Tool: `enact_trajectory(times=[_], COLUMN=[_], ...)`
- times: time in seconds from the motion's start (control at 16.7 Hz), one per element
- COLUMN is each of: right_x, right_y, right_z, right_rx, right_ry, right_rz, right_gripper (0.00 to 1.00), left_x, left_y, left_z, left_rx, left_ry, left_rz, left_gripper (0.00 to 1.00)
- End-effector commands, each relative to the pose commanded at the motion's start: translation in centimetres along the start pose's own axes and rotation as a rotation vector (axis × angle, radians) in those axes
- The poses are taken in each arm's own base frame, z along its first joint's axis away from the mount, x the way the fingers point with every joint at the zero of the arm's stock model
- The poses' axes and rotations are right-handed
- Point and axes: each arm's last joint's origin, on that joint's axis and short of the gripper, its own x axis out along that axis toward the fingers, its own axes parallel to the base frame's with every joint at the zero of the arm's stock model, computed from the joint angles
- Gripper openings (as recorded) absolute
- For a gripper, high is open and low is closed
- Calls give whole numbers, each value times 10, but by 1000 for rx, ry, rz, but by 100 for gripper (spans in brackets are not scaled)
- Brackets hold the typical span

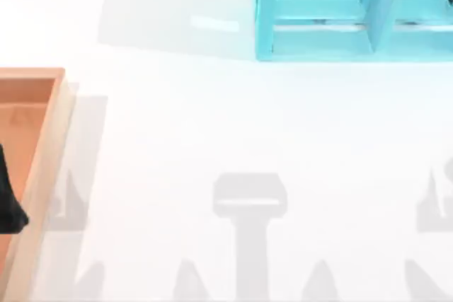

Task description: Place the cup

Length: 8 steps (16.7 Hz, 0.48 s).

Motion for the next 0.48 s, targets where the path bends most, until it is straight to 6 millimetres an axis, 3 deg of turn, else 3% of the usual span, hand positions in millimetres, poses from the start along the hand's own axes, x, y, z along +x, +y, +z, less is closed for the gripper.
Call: enact_trajectory(times=[0.24,0.48], right_x=[0,5], right_y=[0,-3], right_z=[5,35], right_rx=[-6,-33], right_ry=[31,204], right_rz=[-3,-24], right_gripper=[100,100], left_x=[0,0], left_y=[0,0], left_z=[0,0], left_rx=[0,0], left_ry=[0,0], left_rz=[0,0], left_gripper=[100,100])
